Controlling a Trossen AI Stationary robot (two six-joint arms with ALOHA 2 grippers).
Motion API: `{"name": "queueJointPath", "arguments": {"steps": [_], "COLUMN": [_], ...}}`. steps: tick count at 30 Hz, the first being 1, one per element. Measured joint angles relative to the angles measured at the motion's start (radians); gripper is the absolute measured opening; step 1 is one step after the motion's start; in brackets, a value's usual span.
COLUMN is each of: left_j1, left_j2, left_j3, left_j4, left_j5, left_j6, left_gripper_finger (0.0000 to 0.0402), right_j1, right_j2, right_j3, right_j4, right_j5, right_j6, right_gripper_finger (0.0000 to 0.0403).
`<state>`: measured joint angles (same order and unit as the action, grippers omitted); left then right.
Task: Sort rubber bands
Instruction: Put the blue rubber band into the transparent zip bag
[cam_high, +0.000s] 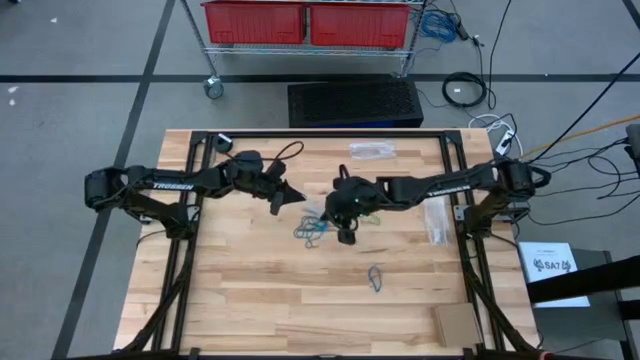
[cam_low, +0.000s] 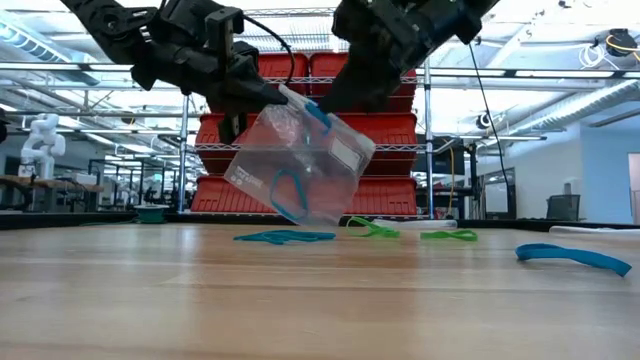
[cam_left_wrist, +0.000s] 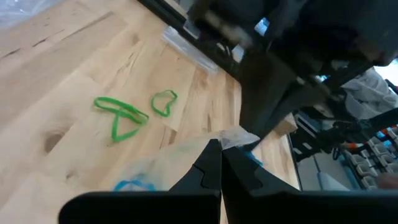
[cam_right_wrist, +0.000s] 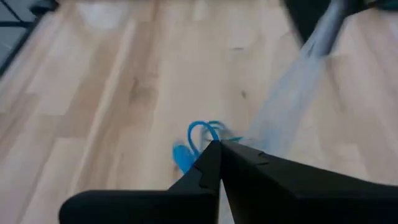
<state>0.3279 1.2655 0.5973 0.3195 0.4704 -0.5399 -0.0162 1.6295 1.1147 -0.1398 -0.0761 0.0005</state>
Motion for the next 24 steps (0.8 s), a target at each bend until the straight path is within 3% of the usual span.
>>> {"name": "queueJointPath", "arguments": {"steps": [4, 11, 24], "left_j1": [0.0, 0.0, 0.0], "left_j2": [0.0, 0.0, 0.0], "left_j3": [0.0, 0.0, 0.0], "left_j4": [-0.02, -0.023, -0.014], "left_j5": [-0.003, -0.005, -0.008], "left_j6": [0.003, 0.004, 0.003], "left_gripper_finger": [0.0, 0.0, 0.0], "right_j1": [0.004, 0.021, 0.025], "right_j2": [-0.002, -0.003, 0.045], "right_j3": [0.053, 0.125, 0.124], "right_j4": [-0.001, -0.073, -0.118], "right_j5": [0.009, 0.155, 0.181], "right_j6": [-0.057, -0.166, -0.199], "right_gripper_finger": [0.0, 0.0, 0.0]}}
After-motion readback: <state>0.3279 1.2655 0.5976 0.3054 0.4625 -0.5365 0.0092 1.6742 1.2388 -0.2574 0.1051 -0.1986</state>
